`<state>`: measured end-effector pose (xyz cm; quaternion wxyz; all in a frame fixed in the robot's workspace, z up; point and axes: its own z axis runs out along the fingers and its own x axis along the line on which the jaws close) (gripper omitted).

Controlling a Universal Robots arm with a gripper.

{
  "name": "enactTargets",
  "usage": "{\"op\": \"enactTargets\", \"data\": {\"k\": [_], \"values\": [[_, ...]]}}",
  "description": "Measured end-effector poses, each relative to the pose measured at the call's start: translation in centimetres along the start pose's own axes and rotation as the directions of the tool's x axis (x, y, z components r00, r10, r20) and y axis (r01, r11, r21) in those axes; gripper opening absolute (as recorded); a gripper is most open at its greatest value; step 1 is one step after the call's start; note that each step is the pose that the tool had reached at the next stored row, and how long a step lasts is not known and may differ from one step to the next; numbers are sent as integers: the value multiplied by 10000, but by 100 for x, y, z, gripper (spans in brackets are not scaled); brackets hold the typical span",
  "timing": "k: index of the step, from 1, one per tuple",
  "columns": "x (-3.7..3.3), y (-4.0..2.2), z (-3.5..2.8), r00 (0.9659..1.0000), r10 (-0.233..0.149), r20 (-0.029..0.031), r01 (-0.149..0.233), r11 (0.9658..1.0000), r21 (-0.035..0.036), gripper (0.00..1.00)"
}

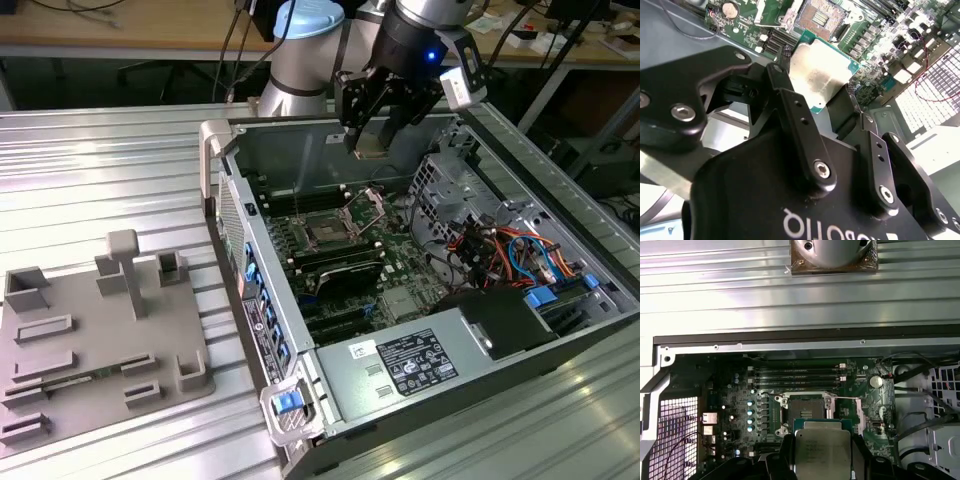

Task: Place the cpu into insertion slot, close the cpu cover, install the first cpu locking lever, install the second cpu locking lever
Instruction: 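Place the cpu into insertion slot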

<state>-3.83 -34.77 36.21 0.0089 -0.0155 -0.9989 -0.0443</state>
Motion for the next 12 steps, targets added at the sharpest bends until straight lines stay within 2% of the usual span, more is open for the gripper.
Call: {"op": "enactTargets", "data": {"k": [5,10,12], "values": [[0,-1,6,9991,415,36,-415,9991,-6,55],[0,-2,17,9949,1008,88,-1007,9949,-22,55],[2,-2,18,9936,1129,98,-1129,9936,-25,55]]}}
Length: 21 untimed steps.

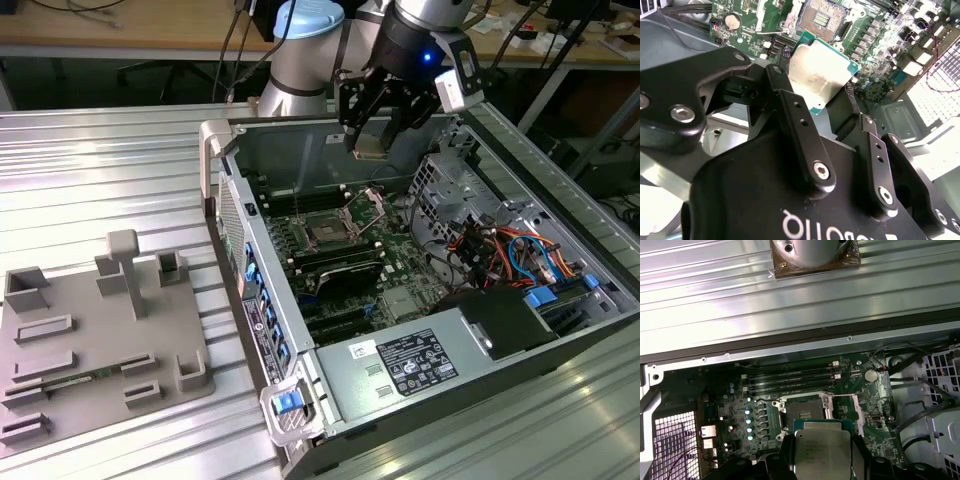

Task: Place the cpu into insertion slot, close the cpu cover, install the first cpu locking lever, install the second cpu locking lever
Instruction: 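Place the cpu into insertion slot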

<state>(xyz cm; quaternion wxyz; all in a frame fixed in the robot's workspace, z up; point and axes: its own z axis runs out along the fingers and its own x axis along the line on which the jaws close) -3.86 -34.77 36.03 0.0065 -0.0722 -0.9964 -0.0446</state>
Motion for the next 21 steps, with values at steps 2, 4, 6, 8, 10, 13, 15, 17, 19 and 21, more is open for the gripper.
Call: {"op": "enactTargets", "data": {"k": [2,4,6,8,10,13,15,17,19,21], "values": [[1,0,0,10000,16,2,-16,10000,-1,55],[1,0,0,10000,18,2,-18,10000,-1,55],[1,0,0,10000,19,2,-19,10000,-1,55],[1,0,0,10000,19,3,-19,10000,0,55],[1,0,0,10000,46,5,-46,10000,-1,55],[1,-1,3,9989,474,42,-474,9989,-10,55],[1,-1,9,9943,1059,93,-1059,9944,-26,55],[1,-2,16,9881,1531,134,-1531,9882,-40,55],[1,-2,21,9817,1896,165,-1895,9819,-52,55],[0,-2,24,9767,2137,185,-2137,9769,-61,55]]}}
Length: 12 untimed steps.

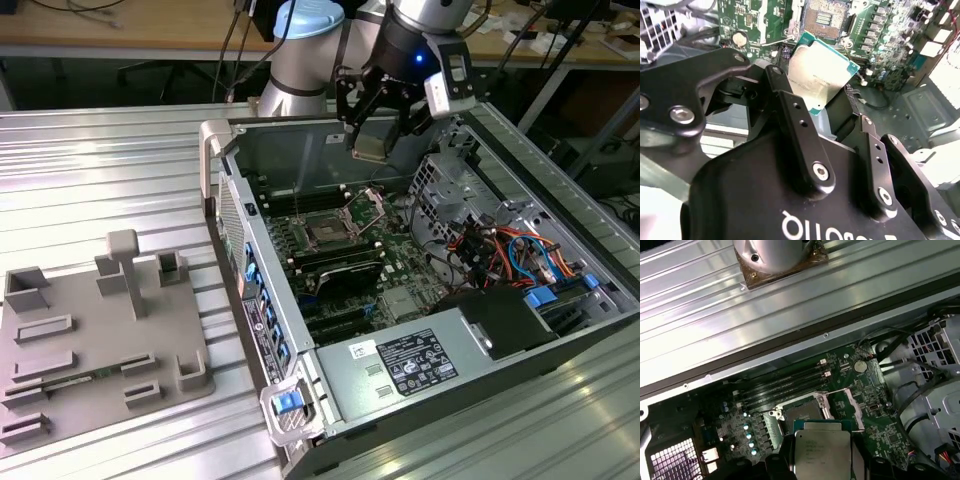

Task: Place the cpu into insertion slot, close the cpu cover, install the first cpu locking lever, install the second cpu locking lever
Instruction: 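Place the cpu into insertion slot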

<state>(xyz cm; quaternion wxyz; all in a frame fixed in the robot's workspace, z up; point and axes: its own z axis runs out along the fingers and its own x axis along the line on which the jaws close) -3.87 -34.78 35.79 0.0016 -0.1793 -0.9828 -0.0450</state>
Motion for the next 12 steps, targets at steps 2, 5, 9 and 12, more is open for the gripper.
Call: {"op": "enactTargets", "data": {"k": [2,5,9,12], "values": [[0,0,5,9993,377,33,-377,9993,-9,55],[0,-1,10,9965,833,73,-833,9965,-21,55],[0,-1,18,9899,1410,122,-1410,9900,-37,55],[0,-3,30,9815,1909,165,-1908,9816,-54,55]]}}
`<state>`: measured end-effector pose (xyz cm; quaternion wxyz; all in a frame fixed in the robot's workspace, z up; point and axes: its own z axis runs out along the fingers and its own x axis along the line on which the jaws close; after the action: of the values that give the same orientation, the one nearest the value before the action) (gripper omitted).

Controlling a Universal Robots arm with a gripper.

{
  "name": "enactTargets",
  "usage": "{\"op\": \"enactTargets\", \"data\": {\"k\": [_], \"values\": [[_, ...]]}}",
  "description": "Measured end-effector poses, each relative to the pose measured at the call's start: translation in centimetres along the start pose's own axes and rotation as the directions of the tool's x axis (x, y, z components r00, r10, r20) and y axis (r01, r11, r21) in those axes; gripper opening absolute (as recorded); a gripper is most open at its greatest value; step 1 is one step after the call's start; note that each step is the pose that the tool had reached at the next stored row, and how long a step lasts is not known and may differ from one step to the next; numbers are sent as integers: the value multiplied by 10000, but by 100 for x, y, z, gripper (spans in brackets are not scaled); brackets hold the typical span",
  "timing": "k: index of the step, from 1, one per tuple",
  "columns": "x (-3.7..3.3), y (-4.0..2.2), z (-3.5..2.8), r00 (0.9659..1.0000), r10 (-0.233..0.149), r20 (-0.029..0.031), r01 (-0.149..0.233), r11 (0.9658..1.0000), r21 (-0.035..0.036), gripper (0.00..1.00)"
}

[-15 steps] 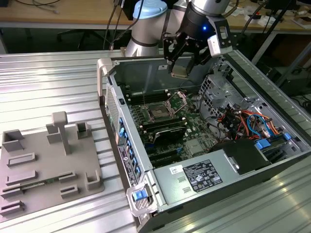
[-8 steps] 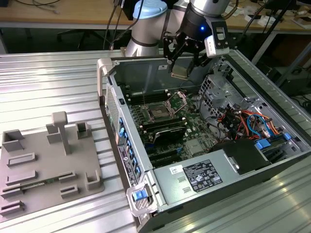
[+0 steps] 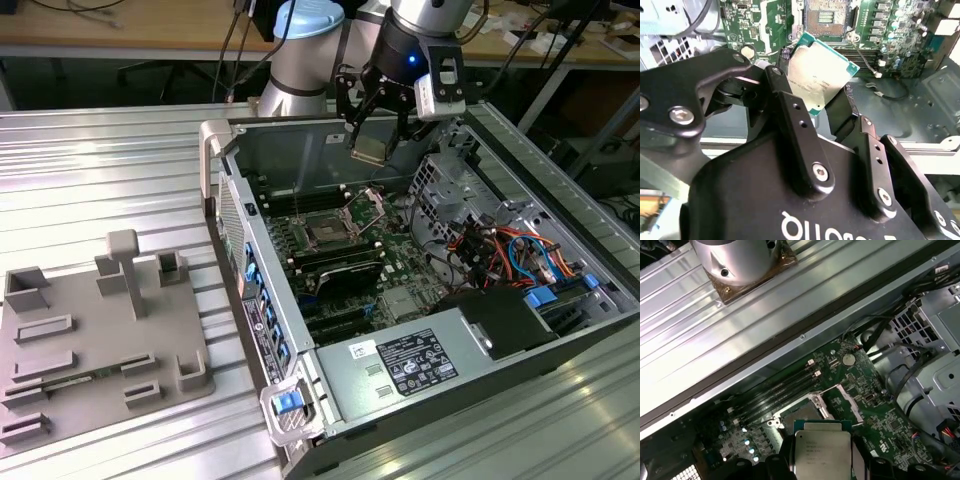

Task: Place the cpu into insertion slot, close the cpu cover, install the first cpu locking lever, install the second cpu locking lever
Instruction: 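Place the cpu into insertion slot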

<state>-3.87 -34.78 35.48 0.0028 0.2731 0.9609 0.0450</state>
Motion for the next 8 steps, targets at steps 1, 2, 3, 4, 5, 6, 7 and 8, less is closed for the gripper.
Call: {"op": "enactTargets", "data": {"k": [1,2,3,4,5,6,7,8], "values": [[0,0,3,9999,147,13,-147,9999,-3,55],[0,0,5,9996,265,23,-265,9996,-5,55],[0,-1,7,9992,398,35,-398,9992,-7,55],[0,-1,12,9978,665,58,-665,9978,-15,55],[0,-1,14,9966,815,71,-815,9967,-18,55],[0,-1,16,9955,942,82,-942,9956,-22,55],[0,-1,18,9943,1060,92,-1060,9944,-25,55],[0,-2,20,9930,1180,102,-1180,9930,-29,55]]}}
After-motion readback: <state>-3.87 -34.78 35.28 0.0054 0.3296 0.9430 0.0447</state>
